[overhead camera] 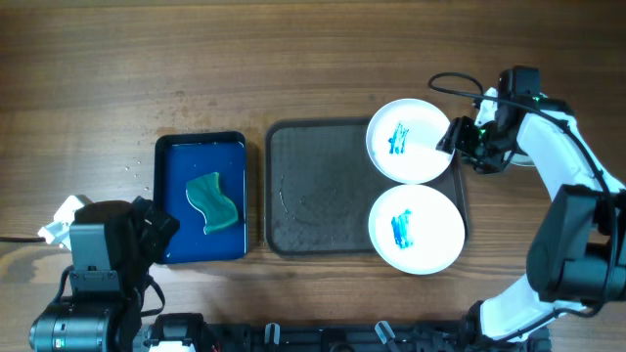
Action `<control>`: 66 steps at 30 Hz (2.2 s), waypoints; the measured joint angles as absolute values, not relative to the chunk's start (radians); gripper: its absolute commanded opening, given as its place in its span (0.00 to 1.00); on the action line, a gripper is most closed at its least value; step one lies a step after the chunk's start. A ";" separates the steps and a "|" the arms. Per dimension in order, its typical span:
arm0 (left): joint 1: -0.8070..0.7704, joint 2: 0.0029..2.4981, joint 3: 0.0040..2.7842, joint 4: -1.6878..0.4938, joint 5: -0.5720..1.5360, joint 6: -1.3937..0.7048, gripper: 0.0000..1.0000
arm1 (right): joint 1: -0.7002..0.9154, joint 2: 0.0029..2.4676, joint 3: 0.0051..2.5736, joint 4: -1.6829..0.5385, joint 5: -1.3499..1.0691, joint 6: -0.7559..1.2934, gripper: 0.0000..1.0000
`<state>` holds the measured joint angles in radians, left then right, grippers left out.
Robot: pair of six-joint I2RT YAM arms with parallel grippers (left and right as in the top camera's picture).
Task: Clean dirty plates on tray and stack at the side
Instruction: 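Move the right gripper to the upper dirty plate and grip its rim, then lower the left gripper into the blue tray and pinch the sponge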
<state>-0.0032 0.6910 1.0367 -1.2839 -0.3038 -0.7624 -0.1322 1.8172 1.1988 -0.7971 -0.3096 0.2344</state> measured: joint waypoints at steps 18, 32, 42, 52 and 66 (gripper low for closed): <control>-0.003 0.691 1.037 -1.299 -0.293 -0.768 0.85 | -0.128 1.973 1.213 -0.701 -0.408 0.308 0.05; -0.003 0.836 0.914 -1.202 -0.115 -0.778 0.59 | 0.112 1.973 1.213 -0.711 -0.411 0.306 0.04; -0.003 1.301 0.888 -1.028 0.097 -0.784 0.63 | 0.148 1.973 1.212 -0.709 -0.406 0.305 0.04; -0.003 1.517 0.885 -0.844 0.128 -0.779 0.59 | 0.148 1.973 1.212 -0.709 -0.406 0.295 0.04; -0.003 1.522 0.885 -0.786 0.030 -0.765 0.34 | 0.148 1.973 1.212 -0.715 -0.406 0.282 0.04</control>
